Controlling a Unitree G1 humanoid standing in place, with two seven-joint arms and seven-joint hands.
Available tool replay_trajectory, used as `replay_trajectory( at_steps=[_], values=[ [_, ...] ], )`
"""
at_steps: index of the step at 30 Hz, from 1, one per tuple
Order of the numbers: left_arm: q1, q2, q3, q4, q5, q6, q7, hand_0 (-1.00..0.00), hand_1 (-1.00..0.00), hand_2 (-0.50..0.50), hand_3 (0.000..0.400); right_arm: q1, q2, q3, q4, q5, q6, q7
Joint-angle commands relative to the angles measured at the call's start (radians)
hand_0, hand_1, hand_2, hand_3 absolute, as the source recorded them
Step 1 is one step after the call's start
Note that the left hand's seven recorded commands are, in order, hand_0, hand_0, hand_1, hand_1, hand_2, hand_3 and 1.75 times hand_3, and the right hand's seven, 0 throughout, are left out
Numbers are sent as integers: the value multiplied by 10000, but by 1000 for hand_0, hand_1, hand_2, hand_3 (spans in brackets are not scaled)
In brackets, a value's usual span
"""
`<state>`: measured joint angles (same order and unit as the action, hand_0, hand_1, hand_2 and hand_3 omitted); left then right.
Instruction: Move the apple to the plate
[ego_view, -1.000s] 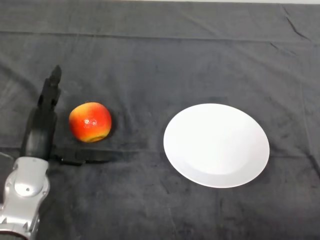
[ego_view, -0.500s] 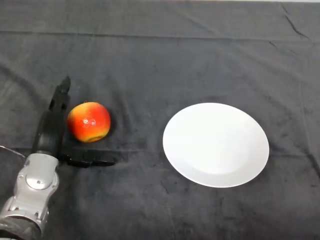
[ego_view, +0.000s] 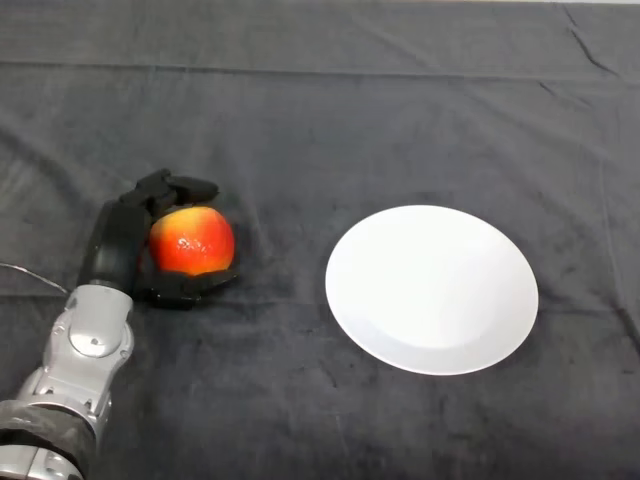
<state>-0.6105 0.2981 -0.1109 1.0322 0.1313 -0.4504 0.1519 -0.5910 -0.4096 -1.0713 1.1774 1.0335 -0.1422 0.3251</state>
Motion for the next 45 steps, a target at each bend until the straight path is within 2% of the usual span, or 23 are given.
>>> replay_trajectory(
  at_steps=[1,9,15,23,34,39,45],
  values=[
    [-481,15,-181,473,177,-262,186,-1000,-1000,0,400,67,-351,-94,-104,-33,-11,-24],
    [-507,79,-322,483,353,-578,477,-1000,-1000,0,400,60,-361,-102,-78,-27,-16,-8],
    [-521,159,-390,-149,404,-360,536,-1000,-1000,0,400,56,-365,-105,-65,-24,-19,1],
    [-8,276,-505,-2626,441,478,556,-1000,-1000,0,400,58,-361,-103,-73,-25,-19,1],
    [1065,7,-1401,-6621,795,2021,813,-1000,-1000,0,400,76,-336,-84,-132,-39,-11,-25],
    [1117,-95,-1949,-7404,856,2484,882,-1000,-1000,0,400,85,-324,-73,-162,-46,-6,-40],
    [851,-272,-2676,-7363,834,2704,1060,-1000,-1000,0,400,94,-314,-63,-189,-53,-1,-57]
  ],
)
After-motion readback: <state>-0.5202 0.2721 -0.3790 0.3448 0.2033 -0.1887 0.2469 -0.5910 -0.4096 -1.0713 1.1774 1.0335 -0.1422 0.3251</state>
